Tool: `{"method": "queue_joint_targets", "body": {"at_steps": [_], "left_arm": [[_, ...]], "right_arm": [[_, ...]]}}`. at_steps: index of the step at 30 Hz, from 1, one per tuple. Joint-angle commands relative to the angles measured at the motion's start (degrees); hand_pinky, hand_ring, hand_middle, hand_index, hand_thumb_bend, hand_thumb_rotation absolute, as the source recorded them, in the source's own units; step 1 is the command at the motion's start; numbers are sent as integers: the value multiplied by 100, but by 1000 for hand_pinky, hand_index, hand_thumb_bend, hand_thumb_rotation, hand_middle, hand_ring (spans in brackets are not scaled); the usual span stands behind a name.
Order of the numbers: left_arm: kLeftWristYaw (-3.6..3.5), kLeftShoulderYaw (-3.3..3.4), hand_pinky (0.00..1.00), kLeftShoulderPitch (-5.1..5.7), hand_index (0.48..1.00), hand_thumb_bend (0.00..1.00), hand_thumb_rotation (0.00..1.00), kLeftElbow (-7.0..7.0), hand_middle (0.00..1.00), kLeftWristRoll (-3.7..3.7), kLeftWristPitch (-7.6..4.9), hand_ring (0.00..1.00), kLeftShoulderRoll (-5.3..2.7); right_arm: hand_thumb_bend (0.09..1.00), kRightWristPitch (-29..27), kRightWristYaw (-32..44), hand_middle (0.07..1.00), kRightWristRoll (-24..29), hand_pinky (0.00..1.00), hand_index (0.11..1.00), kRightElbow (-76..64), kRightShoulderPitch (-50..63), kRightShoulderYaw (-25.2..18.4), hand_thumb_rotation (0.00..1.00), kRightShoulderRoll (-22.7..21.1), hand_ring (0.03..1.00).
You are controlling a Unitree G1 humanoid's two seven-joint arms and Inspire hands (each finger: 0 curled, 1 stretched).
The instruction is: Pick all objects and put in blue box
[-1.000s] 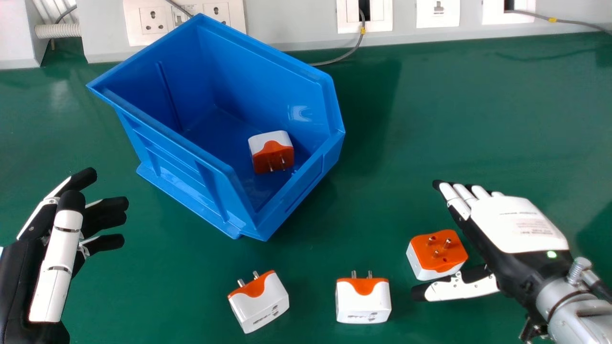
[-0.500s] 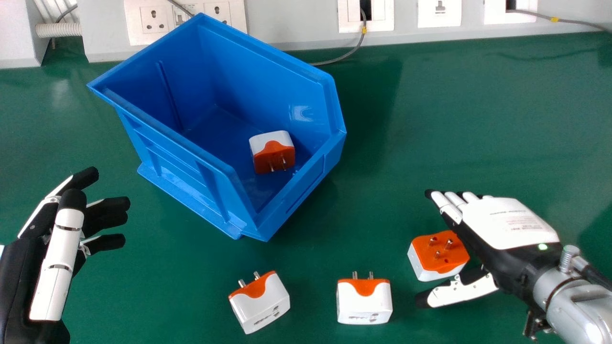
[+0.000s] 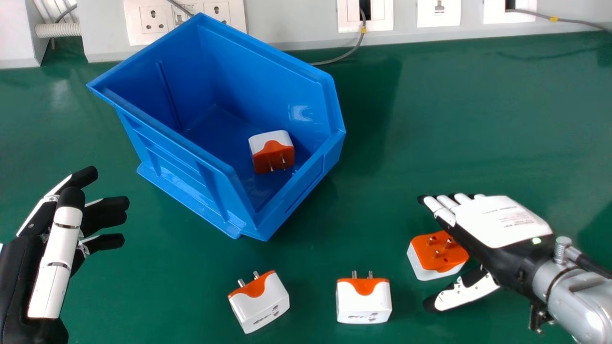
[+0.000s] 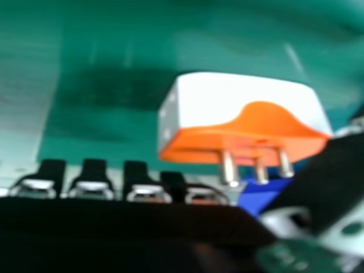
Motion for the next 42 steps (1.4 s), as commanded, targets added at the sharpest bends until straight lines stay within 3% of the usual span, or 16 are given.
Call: {"method": "queue_joint_targets", "body": {"at_steps": [1, 8, 23, 37, 42], "left_arm": [[-20, 78, 653, -7, 840, 508, 885, -175, 699, -14, -17, 716, 93], [-65, 118, 651, -23, 840, 510, 885, -175, 698, -21, 2, 715, 113], [-52, 120, 650, -17, 843, 497, 886, -316, 697, 17, 109, 715, 127], [-40, 126, 647, -38, 843, 478, 889, -333, 696, 70, 155, 713, 132], [-45, 141, 646, -33, 843, 477, 889, -375, 696, 49, 194, 712, 140]], "right_arm": [[668, -62, -28, 1000, 28, 992, 997, 33, -182, 6, 572, -110, 1000], [672, -225, -160, 1000, -27, 972, 977, 471, -414, 136, 532, -117, 999], [660, -199, -12, 978, 159, 917, 926, 954, -645, 267, 455, 3, 970], [625, -129, 52, 954, 300, 892, 906, 1070, -611, 464, 403, 119, 947], [622, -167, -43, 948, 360, 880, 897, 1109, -574, 498, 388, 137, 940]]}}
